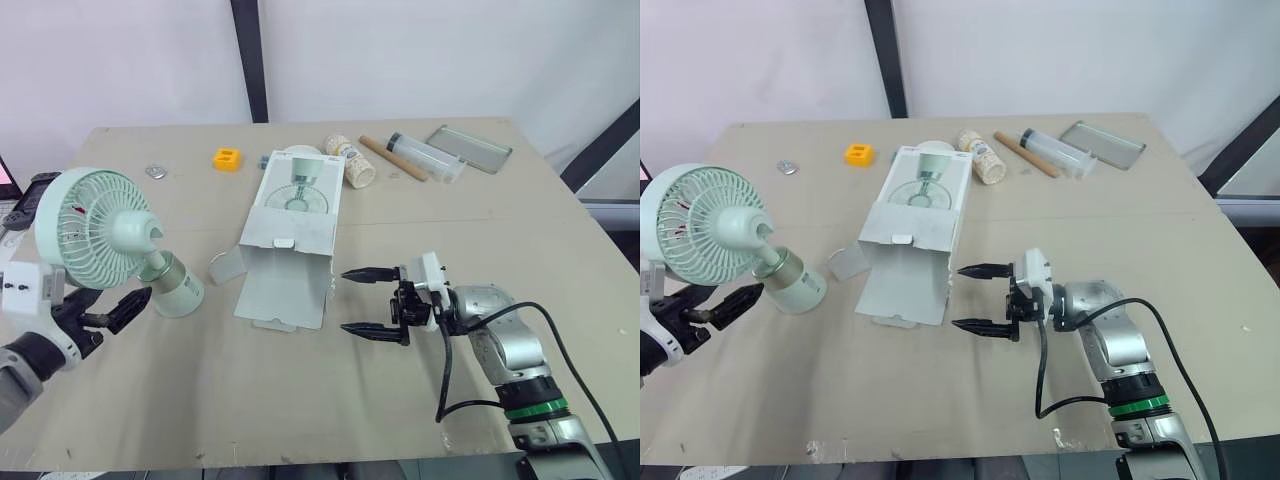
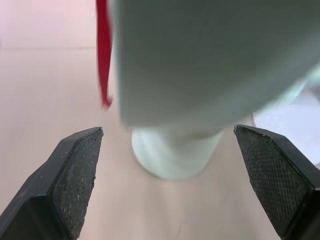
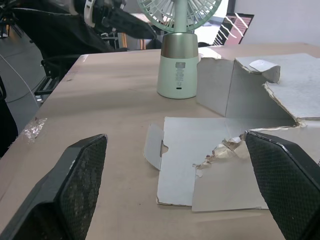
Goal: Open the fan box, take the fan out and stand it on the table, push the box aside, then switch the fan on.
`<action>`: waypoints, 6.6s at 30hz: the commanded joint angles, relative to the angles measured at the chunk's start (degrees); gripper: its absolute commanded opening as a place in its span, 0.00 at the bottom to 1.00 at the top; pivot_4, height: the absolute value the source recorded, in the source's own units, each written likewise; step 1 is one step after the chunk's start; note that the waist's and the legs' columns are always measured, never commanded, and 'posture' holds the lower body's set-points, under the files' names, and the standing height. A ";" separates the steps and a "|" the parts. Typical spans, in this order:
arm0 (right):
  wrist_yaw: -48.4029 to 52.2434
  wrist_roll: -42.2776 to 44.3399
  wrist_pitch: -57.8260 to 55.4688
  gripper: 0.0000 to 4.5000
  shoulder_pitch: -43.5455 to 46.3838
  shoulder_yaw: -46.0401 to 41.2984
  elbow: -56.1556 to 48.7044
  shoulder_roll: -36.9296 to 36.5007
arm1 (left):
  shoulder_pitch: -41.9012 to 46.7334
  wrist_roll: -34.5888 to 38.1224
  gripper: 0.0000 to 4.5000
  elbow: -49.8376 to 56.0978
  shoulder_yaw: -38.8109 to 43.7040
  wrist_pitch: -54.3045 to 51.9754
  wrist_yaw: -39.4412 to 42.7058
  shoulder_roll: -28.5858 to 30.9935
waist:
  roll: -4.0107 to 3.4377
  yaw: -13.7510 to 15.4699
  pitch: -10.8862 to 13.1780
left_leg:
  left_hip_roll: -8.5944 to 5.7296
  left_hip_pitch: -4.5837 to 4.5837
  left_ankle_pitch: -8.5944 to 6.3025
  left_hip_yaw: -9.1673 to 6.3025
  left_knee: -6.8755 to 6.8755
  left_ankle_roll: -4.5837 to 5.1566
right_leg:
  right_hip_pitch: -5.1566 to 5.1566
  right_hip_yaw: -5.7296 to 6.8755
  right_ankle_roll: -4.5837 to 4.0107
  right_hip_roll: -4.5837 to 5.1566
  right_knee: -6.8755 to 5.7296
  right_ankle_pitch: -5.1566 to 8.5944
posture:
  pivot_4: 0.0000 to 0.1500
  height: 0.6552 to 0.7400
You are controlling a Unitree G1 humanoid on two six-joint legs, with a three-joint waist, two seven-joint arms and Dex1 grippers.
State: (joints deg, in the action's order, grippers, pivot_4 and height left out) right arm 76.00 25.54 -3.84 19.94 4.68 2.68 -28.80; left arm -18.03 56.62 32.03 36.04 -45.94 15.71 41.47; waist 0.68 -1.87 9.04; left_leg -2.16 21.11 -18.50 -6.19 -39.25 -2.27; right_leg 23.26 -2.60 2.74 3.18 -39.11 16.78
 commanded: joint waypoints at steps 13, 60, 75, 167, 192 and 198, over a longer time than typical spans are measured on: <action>-7.73 1.02 -7.56 1.00 -4.98 0.04 -10.98 -0.08 | -13.46 -16.73 0.99 6.39 -11.16 17.10 17.20 -6.79 | 0.01 0.04 -0.01 | 0.00 0.02 -0.03 0.00 0.00 0.04 | -0.05 -0.04 0.00 0.03 0.07 0.00 | 1.00 1.00; -61.07 -15.84 -37.81 0.04 2.94 0.91 -17.88 14.38 | 9.36 -26.79 1.00 -0.48 -32.60 25.48 31.16 -5.54 | 0.00 -0.54 -0.01 | -0.03 0.01 -0.06 0.04 0.05 0.11 | 0.04 -0.01 0.00 -0.05 0.02 0.00 | 1.00 1.00; -54.62 -12.38 -32.40 0.02 -0.91 -6.69 -19.74 7.84 | 8.35 -27.33 1.00 0.83 -34.60 25.61 30.37 -6.80 | 0.00 -0.65 -0.01 | -0.04 0.02 -0.08 0.05 0.05 0.14 | 0.03 -0.01 0.01 -0.03 0.02 0.00 | 1.00 1.00; -4.18 0.96 0.52 0.97 0.33 -2.05 -2.66 -1.39 | 1.43 -26.89 1.00 6.71 -27.27 24.02 8.04 -22.59 | -0.32 0.03 -0.37 | 0.15 -0.59 -0.36 0.53 0.04 0.70 | -0.46 -0.44 0.08 -0.14 0.13 -0.02 | 1.00 1.00; -6.12 -2.42 6.06 0.97 3.45 -2.03 4.49 2.43 | -7.96 -13.77 1.00 7.41 -0.14 26.64 -0.82 -23.02 | 0.02 0.53 -0.18 | 0.15 -0.55 -0.36 0.55 0.05 0.57 | -0.44 -0.40 0.08 -0.10 0.19 -0.02 | 1.00 1.00; -6.66 -3.37 7.68 0.97 3.63 -1.33 5.50 3.89 | -4.60 -10.26 1.00 7.31 1.39 23.55 -1.81 -18.26 | 0.07 0.53 -0.16 | 0.15 -0.54 -0.27 0.53 0.05 0.40 | -0.43 -0.38 0.08 -0.10 0.19 -0.02 | 1.00 1.00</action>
State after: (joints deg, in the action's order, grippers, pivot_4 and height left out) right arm 69.54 22.14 2.62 23.03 3.20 9.02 -25.32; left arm -23.40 44.78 38.63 34.88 -22.07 14.01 21.66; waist 0.75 -1.35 8.88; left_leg -2.00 20.57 -18.76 -5.68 -39.21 -1.88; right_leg 22.83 -2.96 2.82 3.07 -38.93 16.77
